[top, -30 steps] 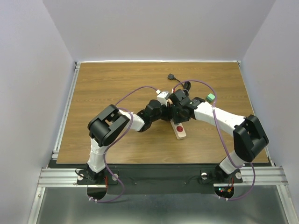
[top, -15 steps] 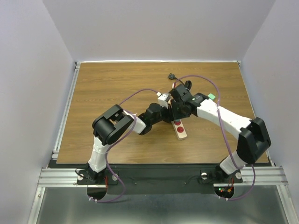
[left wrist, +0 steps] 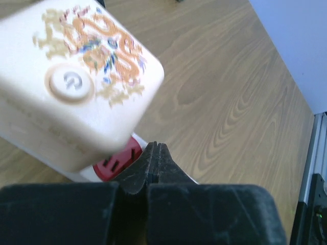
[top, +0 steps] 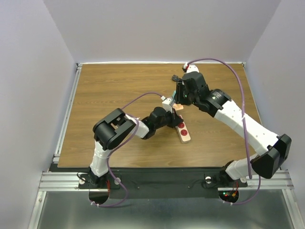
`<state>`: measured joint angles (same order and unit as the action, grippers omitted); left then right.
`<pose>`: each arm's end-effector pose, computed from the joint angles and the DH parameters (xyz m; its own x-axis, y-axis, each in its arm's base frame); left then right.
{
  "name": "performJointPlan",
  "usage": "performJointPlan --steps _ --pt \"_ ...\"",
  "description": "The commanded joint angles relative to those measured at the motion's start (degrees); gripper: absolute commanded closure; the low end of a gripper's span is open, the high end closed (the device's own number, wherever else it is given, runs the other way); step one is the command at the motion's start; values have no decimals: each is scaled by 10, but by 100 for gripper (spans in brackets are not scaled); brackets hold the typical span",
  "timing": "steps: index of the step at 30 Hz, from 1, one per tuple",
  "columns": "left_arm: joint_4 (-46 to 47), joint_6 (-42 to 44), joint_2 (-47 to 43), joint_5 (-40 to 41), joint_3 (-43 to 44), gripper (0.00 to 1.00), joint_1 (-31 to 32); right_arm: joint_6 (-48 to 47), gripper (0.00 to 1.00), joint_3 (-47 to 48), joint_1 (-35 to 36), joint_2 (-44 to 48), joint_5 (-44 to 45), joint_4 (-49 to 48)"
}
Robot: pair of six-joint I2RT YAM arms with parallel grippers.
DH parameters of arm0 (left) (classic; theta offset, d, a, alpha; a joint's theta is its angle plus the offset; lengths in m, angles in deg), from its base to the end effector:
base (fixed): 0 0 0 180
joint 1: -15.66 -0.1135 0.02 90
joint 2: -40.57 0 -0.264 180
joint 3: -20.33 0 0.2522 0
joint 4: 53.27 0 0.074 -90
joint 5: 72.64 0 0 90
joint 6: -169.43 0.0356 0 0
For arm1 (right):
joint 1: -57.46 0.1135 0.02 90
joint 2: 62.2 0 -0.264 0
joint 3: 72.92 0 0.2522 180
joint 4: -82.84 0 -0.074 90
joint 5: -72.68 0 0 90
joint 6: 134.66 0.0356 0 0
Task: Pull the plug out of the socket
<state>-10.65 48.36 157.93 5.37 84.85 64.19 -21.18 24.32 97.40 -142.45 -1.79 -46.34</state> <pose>0.2599 -0.3052 0.1277 -0.5488 -0.1414 -0.8239 0.6831 0.4922 -0.5395 0.2411 0.1894 0.3871 -0.5700 0.0234 -0.8213 -0.2409 0.9509 0.1943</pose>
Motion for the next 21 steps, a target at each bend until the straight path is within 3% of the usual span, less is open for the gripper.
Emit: performJointPlan --steps 1,5,14,21 --pt "-331 34 -4 13 -59 100 16 46 100 -31 -21 13 87 44" --pt "-383 42 -70 29 -31 100 16 89 100 -44 -45 20 141 52" --pt "-521 59 -174 57 81 100 16 152 100 -88 -181 -79 110 71" --pt "-563 60 -223 65 125 100 14 169 100 -89 -250 -144 125 72"
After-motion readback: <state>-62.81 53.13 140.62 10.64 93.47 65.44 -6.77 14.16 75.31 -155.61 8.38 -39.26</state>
